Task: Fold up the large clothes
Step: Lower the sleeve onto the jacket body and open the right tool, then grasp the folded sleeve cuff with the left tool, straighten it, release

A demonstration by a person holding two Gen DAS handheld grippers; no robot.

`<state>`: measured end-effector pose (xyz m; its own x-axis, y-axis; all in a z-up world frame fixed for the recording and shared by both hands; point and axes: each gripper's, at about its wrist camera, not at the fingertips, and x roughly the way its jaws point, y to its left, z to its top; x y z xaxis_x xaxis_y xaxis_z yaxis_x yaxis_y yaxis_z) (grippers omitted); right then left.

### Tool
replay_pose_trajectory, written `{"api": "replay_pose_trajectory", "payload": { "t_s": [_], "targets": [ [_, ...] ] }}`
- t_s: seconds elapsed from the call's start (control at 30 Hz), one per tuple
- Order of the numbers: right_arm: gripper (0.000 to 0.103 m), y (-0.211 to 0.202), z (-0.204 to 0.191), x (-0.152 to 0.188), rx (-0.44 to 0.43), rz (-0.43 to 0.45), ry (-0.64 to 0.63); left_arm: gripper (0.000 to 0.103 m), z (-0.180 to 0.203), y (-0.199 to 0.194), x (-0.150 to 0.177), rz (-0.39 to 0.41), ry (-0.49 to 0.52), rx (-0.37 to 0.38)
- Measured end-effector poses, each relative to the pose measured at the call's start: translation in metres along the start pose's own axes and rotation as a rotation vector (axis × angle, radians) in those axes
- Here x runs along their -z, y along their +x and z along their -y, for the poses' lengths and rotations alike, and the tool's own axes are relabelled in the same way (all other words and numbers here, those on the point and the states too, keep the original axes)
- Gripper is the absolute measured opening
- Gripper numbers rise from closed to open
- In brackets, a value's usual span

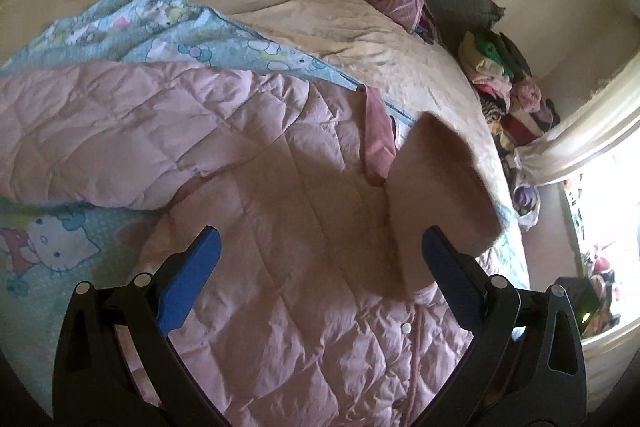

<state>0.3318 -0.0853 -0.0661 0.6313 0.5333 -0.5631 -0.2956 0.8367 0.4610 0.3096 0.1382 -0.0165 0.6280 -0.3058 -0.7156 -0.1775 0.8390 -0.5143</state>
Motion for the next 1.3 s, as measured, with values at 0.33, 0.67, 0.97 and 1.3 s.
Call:
{"api": "replay_pose_trajectory", "payload": {
  "t_s": [0.33, 0.67, 0.97, 1.3],
  "targets": [
    [0.049, 0.013, -0.027, 0.032, -0.062, -0.139, -0.032, 0.094, -0.012, 0.035, 0.003, -0.074, -0.075, 0.086],
    [0.052, -0.055, 0.005, 0.038, -0.016, -0.102, 0.004, 0.094, -0.014, 0.086, 0.003, -0.132, -0.116, 0.13],
    [0.052, -0.094, 0.051, 0.047, 0.071, -0.079, 0.079, 0.004, 0.024, 0.095, 0.013, -0.094, 0.087, 0.053],
    [0.052, -0.122, 0.082, 0.029, 0.204, 0.011, 0.075, 0.001, 0.055, 0.015, -0.015, 0.158, 0.281, 0.019]
  ]
}}
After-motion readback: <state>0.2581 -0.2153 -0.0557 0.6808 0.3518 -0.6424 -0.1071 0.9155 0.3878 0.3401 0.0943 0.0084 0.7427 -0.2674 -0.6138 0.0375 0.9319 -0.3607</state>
